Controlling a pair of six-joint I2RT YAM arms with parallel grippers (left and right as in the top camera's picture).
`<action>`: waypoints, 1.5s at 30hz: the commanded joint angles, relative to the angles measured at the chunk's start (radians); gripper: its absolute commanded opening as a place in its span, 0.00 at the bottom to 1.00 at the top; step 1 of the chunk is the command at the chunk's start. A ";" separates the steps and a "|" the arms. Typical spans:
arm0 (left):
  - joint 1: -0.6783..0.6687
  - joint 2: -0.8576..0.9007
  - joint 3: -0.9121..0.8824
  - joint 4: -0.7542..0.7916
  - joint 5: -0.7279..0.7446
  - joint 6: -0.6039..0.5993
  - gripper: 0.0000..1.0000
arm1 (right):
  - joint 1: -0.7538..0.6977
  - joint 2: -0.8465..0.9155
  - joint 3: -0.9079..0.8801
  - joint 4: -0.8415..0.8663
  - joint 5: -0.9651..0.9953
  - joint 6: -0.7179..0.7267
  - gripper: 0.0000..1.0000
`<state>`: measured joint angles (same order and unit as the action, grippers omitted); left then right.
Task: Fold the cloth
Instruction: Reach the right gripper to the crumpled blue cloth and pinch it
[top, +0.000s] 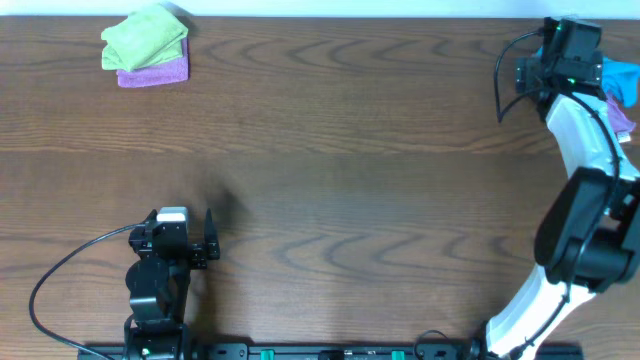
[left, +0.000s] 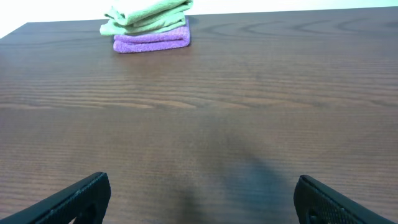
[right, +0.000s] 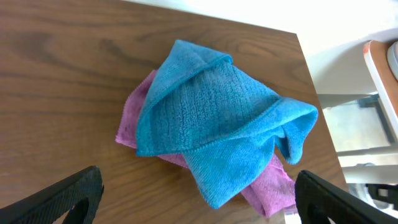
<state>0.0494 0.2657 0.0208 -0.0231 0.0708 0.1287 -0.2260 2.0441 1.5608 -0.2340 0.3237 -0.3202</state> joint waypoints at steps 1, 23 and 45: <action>-0.004 -0.006 -0.016 -0.050 -0.015 0.006 0.95 | -0.006 0.047 0.035 -0.016 0.032 -0.052 0.98; -0.004 -0.006 -0.016 -0.050 -0.015 0.006 0.95 | -0.002 0.168 0.036 0.013 0.017 -0.124 0.87; -0.004 -0.006 -0.016 -0.050 -0.016 0.006 0.95 | -0.002 0.251 0.037 0.151 0.017 -0.122 0.72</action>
<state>0.0494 0.2657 0.0208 -0.0231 0.0708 0.1287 -0.2260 2.2925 1.5822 -0.1024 0.3367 -0.4385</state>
